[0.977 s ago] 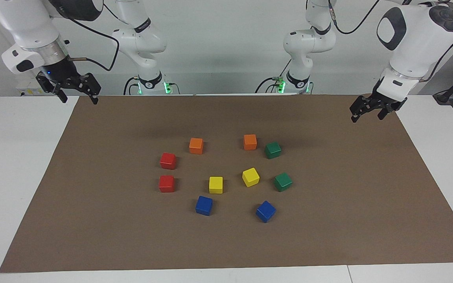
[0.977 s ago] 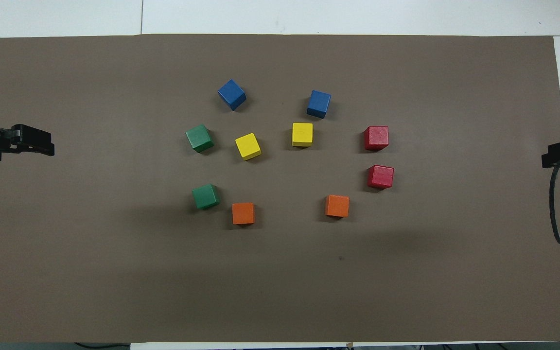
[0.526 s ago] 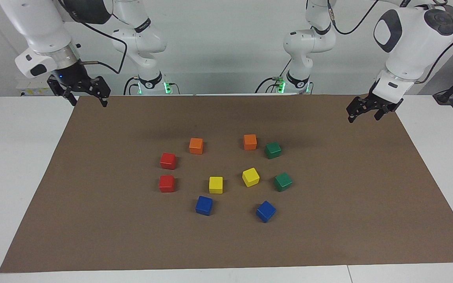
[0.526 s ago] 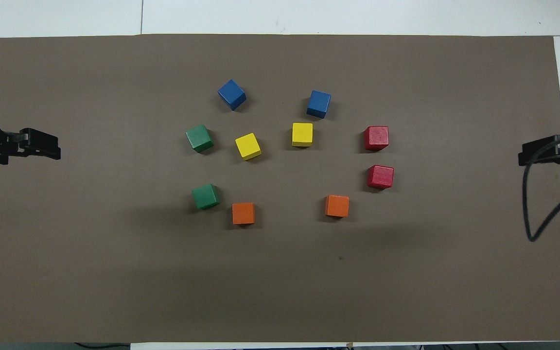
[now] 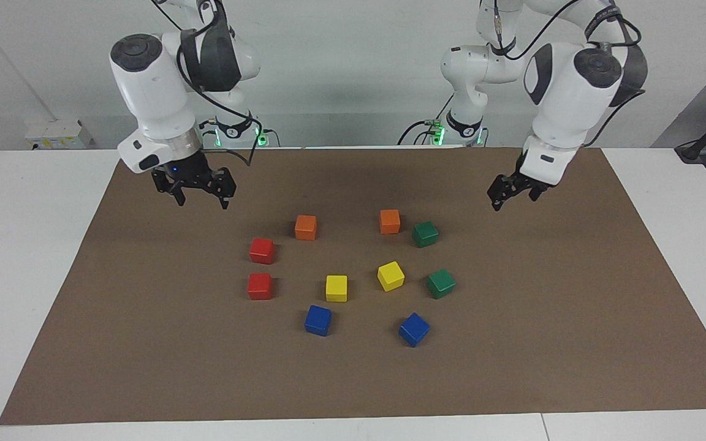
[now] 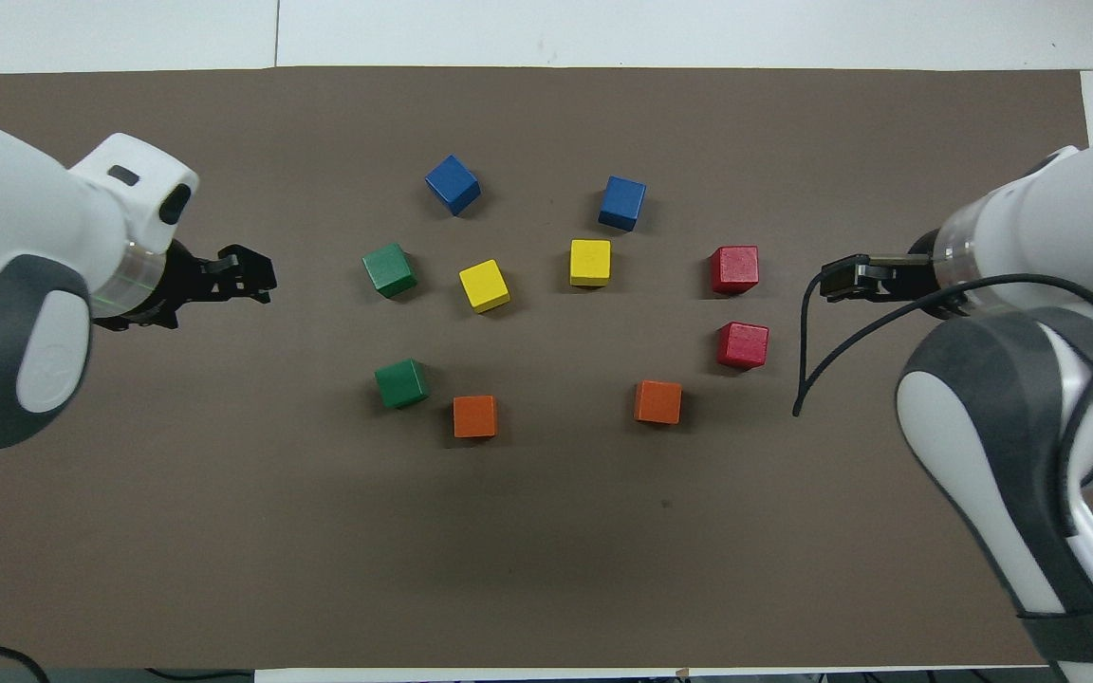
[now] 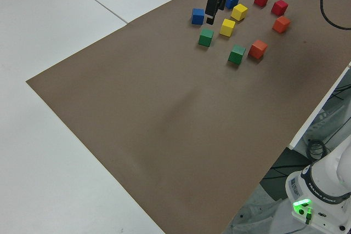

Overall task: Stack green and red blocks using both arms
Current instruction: 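Grasp a green cube with the left gripper while the right gripper grasps red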

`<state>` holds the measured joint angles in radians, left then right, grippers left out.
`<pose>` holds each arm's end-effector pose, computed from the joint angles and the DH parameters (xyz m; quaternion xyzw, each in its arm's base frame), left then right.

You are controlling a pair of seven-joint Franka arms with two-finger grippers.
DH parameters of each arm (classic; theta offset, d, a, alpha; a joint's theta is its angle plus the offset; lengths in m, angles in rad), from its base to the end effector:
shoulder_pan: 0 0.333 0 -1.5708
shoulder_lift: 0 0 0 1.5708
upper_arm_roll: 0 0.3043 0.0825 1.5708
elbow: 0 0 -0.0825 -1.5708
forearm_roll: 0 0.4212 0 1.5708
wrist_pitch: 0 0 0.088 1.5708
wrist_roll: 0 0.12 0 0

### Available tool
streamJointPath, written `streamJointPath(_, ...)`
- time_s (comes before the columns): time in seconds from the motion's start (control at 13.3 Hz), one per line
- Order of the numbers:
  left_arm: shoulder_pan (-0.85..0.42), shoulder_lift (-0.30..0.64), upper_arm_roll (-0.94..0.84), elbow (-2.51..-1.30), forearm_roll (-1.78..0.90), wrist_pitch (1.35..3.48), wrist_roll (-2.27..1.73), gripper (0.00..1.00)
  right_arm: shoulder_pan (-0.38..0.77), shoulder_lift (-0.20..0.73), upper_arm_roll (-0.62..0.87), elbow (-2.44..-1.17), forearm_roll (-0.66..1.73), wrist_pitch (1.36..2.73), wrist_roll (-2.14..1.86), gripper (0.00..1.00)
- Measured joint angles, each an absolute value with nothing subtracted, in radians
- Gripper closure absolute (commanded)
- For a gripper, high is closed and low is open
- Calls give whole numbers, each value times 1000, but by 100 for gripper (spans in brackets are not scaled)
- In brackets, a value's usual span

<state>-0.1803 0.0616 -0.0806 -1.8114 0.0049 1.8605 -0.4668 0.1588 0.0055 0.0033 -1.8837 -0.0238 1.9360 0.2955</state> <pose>0.5937 -0.1573 0.4641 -0.9948 -0.1021 0.0058 0.0021 0.5960 0.0955 0.4676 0.9977 -0.0626 0.0253 0.0056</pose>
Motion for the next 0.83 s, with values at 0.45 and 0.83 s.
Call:
streamJointPath(0.45,-284,286,-78,-1770,3,2046,-661,0,181,109,2,-1963,-24,2094,321,0)
streamJointPath(0.83,-349,492,-72,-1559,25,2052,-768,0,206,165,3,-1990,-24,2208,322,0)
